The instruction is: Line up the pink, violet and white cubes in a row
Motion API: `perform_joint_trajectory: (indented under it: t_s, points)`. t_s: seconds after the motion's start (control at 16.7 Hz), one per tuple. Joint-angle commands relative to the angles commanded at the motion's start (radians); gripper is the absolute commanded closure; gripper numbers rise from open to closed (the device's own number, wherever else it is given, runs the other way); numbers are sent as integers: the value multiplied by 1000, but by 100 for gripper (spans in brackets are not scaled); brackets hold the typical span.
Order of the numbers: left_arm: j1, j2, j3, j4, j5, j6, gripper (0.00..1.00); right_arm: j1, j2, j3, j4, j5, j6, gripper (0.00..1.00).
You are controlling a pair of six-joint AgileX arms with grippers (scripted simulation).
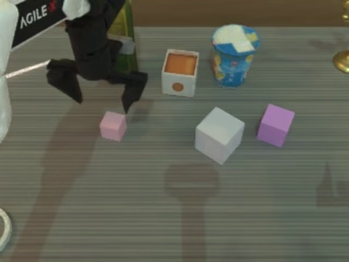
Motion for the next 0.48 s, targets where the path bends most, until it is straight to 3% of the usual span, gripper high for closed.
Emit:
perform_joint_trajectory:
  t_s: [0.18,0.48]
  points:
    - [-3,13,-31,40,0,3,0,0,0,0,0,0,0,0]
    - [-4,76,-157,241,1,2,0,0,0,0,0,0,0,0]
